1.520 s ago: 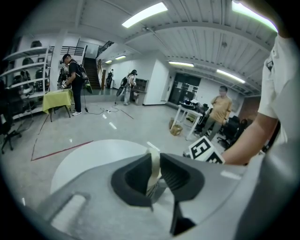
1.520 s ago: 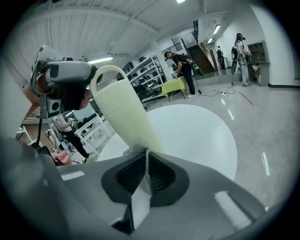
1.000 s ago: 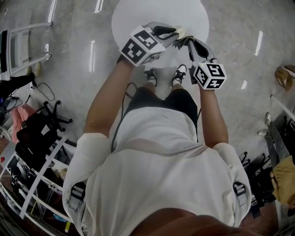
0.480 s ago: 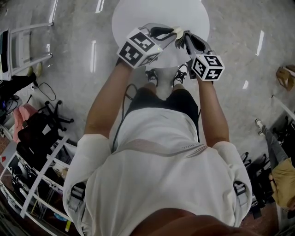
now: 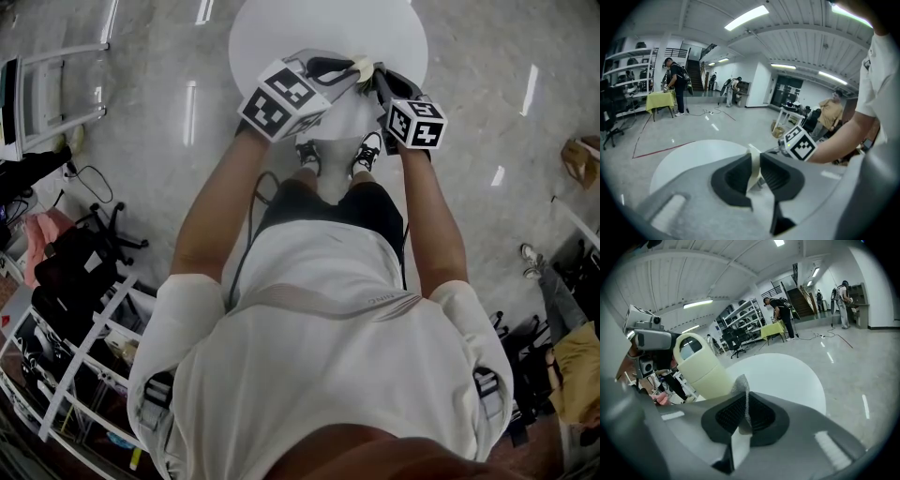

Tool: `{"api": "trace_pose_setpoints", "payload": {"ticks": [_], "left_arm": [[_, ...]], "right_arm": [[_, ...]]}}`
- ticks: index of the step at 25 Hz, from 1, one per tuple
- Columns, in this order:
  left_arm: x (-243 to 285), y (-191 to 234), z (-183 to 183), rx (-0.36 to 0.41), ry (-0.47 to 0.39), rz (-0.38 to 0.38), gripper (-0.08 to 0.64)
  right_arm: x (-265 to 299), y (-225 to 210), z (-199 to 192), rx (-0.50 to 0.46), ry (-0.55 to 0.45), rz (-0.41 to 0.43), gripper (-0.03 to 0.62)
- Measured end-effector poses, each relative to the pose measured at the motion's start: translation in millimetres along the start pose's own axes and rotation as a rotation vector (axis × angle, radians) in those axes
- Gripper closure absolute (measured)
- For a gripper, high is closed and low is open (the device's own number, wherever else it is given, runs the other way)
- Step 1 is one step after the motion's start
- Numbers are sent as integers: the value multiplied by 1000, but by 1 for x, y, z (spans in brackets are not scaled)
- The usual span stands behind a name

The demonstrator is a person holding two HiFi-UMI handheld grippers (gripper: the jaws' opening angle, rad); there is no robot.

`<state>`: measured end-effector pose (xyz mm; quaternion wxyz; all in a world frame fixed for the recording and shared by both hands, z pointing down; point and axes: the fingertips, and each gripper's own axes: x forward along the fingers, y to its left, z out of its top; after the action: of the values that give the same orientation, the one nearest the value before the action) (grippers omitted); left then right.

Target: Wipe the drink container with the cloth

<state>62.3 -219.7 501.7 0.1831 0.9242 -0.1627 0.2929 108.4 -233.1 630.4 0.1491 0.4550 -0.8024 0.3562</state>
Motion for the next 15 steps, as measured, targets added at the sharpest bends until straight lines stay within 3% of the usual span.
{"api": "trace_pose_setpoints", "payload": {"ticks": [4,6,15], "left_arm": [[3,-3,1,-3,1,0,502],[4,-2,0,-4,1,1,502],[3,6,0,-16,-12,3,502]], "right_arm": [[3,-15,-15,13,74,-22,575],[-2,-17,-11,10,54,-28,575],[-78,-5,96,19,-277,-29,575]]}}
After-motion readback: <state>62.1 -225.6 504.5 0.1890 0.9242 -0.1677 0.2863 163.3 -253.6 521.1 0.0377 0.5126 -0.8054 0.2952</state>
